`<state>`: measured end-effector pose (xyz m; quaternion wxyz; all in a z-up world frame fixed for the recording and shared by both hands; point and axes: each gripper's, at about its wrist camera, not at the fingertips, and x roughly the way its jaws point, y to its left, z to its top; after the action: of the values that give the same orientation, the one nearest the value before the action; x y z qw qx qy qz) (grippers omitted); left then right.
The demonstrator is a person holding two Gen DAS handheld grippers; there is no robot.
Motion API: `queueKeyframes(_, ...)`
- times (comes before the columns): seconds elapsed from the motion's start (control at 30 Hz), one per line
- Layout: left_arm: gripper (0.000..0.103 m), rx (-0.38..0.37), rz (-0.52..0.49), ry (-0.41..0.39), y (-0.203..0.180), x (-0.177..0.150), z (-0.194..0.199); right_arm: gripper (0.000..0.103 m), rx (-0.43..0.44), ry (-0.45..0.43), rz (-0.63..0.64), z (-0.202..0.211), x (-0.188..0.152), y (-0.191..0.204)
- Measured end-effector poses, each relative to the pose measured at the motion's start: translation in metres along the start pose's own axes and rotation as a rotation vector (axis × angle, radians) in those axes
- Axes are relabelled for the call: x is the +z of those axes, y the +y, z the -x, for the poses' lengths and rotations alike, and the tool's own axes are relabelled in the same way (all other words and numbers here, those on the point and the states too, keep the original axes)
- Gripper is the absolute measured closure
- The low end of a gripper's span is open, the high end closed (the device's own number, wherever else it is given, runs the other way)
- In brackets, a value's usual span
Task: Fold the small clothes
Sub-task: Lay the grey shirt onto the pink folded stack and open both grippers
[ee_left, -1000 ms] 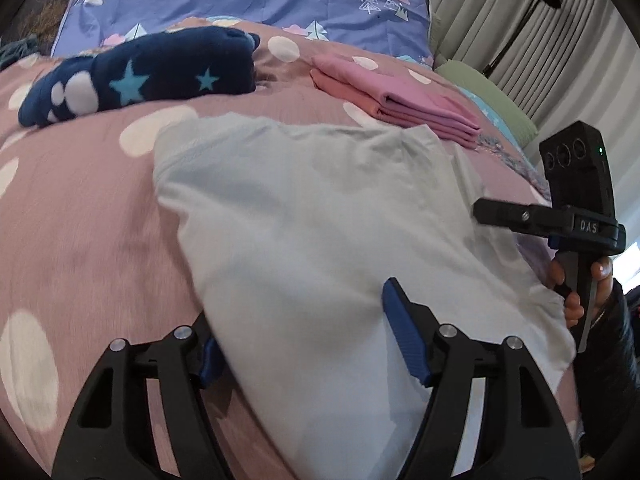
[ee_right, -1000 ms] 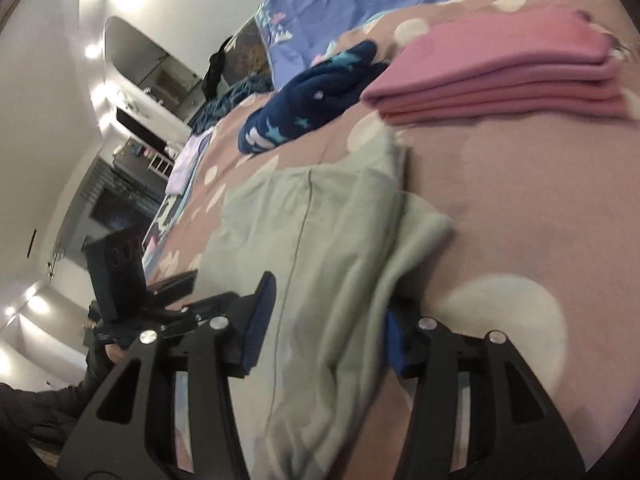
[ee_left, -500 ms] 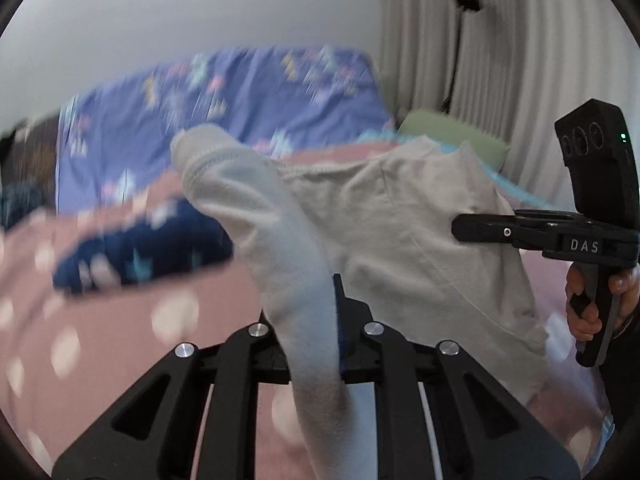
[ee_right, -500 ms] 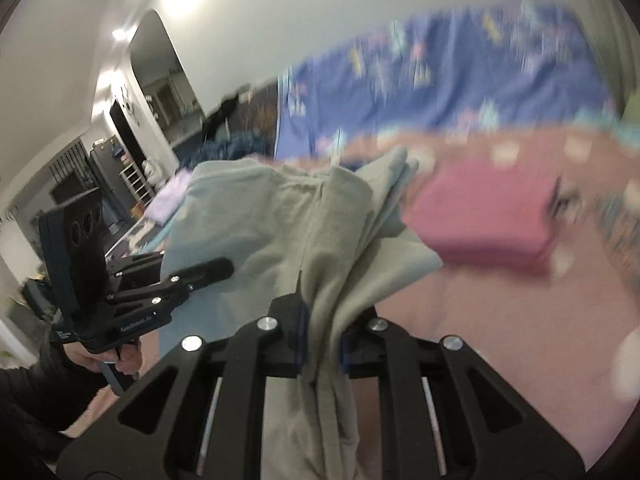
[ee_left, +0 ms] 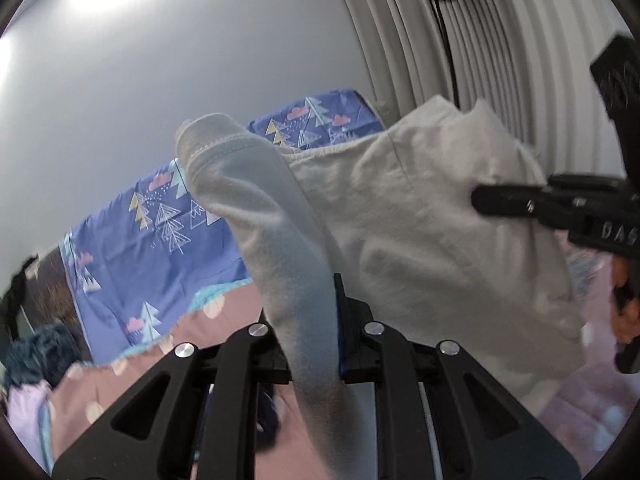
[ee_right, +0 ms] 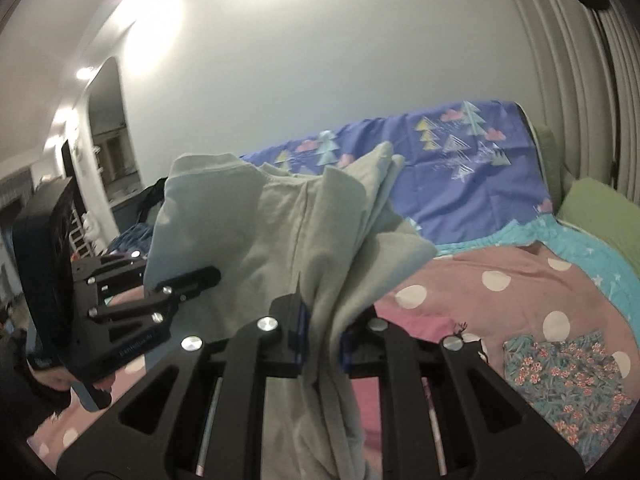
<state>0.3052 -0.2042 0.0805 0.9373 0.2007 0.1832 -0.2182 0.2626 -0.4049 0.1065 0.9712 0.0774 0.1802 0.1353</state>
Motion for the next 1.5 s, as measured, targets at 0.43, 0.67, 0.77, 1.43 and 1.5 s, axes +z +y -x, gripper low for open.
queueKeyframes(0.43, 0.059, 0.169, -0.092, 0.093, -0.023, -0.02, -0.147, 0.086, -0.106, 0.101, -0.05, -0.128, -0.026, -0.085)
queueKeyframes(0.67, 0.039, 0.078, -0.032, 0.259, -0.016, -0.097, -0.184, 0.052, -0.207, 0.314, -0.203, -0.168, -0.109, -0.134)
queueKeyframes(0.77, 0.038, 0.048, -0.088, 0.272, -0.034, -0.13, -0.183, 0.052, -0.229, 0.442, -0.244, -0.172, -0.143, -0.138)
queueKeyframes(1.43, 0.006, -0.107, 0.353, 0.165, -0.022, -0.145, -0.056, 0.025, -0.391, 0.177, -0.36, -0.076, -0.168, -0.112)
queueKeyframes(1.5, 0.001, -0.12, 0.352, 0.128, -0.025, -0.144, -0.024, 0.025, -0.39, 0.12, -0.284, -0.036, -0.164, -0.081)
